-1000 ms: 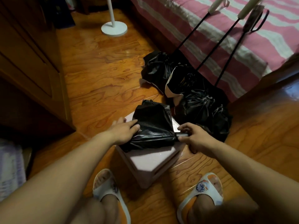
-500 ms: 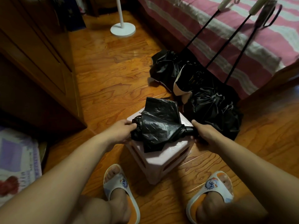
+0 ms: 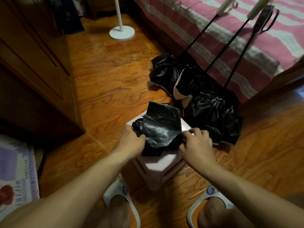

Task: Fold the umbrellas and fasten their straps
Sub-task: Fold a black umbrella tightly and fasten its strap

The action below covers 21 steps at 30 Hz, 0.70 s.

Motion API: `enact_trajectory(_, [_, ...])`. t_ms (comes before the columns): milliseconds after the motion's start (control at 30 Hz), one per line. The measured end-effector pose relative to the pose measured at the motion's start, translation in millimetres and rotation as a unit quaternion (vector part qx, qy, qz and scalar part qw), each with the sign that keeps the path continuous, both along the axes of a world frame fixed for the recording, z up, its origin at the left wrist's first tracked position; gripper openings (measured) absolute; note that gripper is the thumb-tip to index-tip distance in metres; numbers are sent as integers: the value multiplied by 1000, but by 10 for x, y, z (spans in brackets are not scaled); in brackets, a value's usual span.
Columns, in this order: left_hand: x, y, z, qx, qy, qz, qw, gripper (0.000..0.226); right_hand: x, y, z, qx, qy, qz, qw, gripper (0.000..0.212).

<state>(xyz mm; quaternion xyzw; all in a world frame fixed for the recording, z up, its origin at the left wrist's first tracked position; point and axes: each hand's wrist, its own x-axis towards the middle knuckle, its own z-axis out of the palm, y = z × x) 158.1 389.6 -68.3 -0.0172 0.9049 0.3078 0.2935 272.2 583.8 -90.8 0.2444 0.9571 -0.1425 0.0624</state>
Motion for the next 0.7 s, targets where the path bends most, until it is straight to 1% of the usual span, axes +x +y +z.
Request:
enact_trajectory(100, [173, 57, -65, 24, -8, 5, 1000, 48, -53, 70, 95, -37, -29, -33, 998, 51])
enact_trajectory(167, [215, 91, -84, 52, 2, 15, 999, 50, -77, 95, 155, -41, -63, -31, 997, 54])
enact_trajectory(267, [150, 164, 9, 115, 22, 50, 992, 35, -100, 270, 428, -54, -132, -19, 990, 57])
enact_trajectory(300, [116, 189, 71, 134, 30, 63, 989, 29, -107, 355, 577, -38, -137, -10, 990, 54])
enact_trajectory(367, [47, 232, 207, 177, 33, 94, 979, 23, -98, 499, 910, 19, -127, 9, 992, 41])
enact_trajectory(400, [26, 258, 285, 196, 32, 104, 975, 20, -81, 542, 1046, 32, -121, 14, 992, 33])
enact_trajectory(433, [0, 282, 355, 205, 39, 97, 973, 16, -59, 567, 1128, 23, -114, 19, 993, 27])
enact_trajectory(467, [-29, 310, 417, 208, 57, 76, 974, 11, -30, 556, 1162, -11, -105, 22, 994, 22])
enact_trajectory(500, [-56, 334, 468, 211, 75, 48, 973, 7, 5, 521, 1132, -74, -90, 14, 993, 16])
enact_trajectory(567, [-126, 381, 554, 236, 90, 3, 967, 8, 51, 401, 968, -229, -41, -33, 972, 9])
enact_trajectory(600, [-169, 397, 577, 252, 80, -12, 964, 11, 33, 334, 853, -282, -16, -59, 957, 10])
enact_trajectory(633, [-208, 414, 583, 258, 71, -29, 963, 15, -11, 280, 719, -308, 6, -72, 949, 13])
enact_trajectory(700, [-294, 438, 550, 247, 73, -61, 964, 21, -127, 209, 505, -322, 46, -64, 943, 24])
